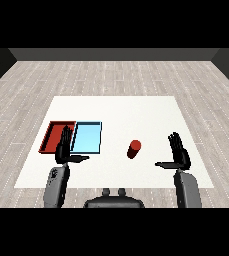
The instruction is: Pick the red can and put it in the red box
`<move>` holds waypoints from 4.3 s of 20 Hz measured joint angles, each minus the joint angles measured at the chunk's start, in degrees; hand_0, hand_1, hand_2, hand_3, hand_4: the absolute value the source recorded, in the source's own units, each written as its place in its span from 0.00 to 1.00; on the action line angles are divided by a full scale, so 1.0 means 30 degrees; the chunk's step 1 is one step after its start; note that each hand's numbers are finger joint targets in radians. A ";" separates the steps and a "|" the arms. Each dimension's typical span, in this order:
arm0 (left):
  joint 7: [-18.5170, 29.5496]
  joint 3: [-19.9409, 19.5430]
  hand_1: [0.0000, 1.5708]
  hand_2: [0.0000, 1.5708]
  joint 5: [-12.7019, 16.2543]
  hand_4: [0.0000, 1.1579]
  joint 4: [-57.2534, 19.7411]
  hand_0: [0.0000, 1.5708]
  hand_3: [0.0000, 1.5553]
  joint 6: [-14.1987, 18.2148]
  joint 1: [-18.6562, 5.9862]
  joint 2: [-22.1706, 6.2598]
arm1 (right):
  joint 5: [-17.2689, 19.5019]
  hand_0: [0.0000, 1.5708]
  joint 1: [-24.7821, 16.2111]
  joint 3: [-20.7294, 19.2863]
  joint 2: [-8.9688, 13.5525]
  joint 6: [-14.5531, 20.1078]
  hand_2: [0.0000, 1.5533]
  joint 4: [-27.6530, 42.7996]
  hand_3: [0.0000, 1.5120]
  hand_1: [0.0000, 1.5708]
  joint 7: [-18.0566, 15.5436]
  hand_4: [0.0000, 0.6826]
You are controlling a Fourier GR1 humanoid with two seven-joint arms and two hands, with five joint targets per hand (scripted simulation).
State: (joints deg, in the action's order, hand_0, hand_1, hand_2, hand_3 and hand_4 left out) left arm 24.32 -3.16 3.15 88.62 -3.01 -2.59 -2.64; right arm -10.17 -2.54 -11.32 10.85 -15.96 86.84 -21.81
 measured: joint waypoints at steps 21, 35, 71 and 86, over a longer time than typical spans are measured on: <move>-0.0338 -0.0184 0.00 0.00 0.0904 0.00 0.0668 0.00 0.00 -0.0174 -0.0048 -0.0144 | 0.0888 0.00 0.2799 0.1652 -0.2245 0.1126 0.00 -0.3557 0.00 0.00 0.1032 0.00; -0.0619 -0.0018 0.00 0.00 0.1000 0.00 0.1262 0.00 0.00 -0.0206 0.0484 0.0047 | 0.0756 0.00 0.4065 0.2055 -0.2812 0.0762 0.00 -0.7315 0.00 0.00 -0.0407 0.00; -0.0471 -0.0358 0.00 0.00 0.0987 0.00 0.1430 0.00 0.00 -0.0138 0.0462 -0.0099 | -0.0883 0.00 0.8235 0.4550 -0.3594 0.3157 0.00 -1.3285 0.00 0.00 -0.1813 0.00; -0.0109 -0.0086 0.00 0.00 0.0594 0.00 0.1469 0.00 0.00 0.0022 0.0808 0.0121 | -0.0532 0.94 0.8622 0.5935 -0.3570 0.8200 0.93 -1.3775 0.92 0.94 -0.1491 0.88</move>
State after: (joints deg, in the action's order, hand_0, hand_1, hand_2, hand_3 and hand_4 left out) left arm 23.99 -3.42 4.93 93.02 -2.95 -0.17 -2.28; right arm -11.77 23.32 6.49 0.14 8.64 45.52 -26.29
